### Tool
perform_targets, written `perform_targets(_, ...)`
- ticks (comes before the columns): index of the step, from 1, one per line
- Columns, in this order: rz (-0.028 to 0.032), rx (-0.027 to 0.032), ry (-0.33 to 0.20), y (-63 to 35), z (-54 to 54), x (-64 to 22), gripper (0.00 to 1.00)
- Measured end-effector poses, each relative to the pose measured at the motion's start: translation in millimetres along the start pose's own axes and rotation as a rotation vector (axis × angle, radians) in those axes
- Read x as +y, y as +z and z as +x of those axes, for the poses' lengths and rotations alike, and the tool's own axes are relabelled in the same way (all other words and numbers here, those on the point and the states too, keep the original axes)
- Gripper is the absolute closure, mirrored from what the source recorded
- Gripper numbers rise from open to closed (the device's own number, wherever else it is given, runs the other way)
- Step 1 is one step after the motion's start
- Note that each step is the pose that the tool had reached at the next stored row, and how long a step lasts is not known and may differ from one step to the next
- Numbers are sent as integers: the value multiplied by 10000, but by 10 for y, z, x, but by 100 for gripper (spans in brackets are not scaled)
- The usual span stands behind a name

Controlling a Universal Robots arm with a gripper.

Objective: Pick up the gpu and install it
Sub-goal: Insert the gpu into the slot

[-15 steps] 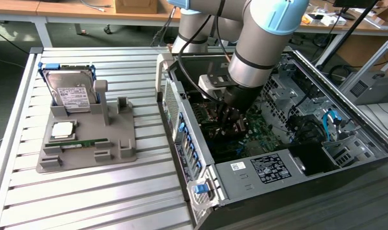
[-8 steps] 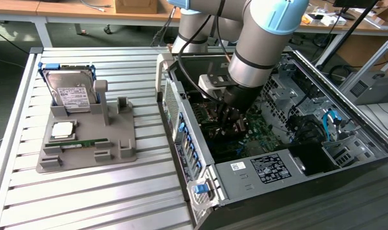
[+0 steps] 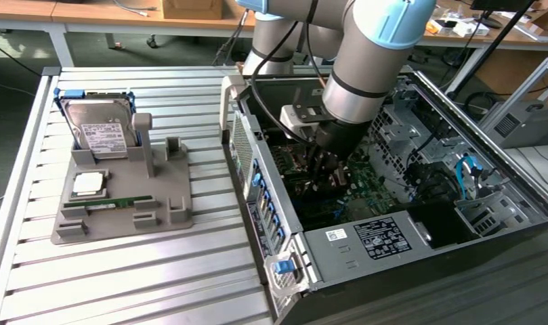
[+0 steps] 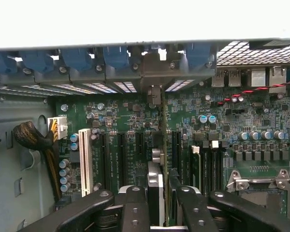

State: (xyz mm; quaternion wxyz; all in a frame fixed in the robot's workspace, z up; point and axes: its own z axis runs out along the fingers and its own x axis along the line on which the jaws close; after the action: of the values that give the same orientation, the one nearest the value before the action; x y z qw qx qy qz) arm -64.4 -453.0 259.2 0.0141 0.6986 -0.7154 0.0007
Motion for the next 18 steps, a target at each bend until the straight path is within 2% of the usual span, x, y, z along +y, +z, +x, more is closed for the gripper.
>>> perform_targets(18,3,-13,0,37,-2,-2,73)
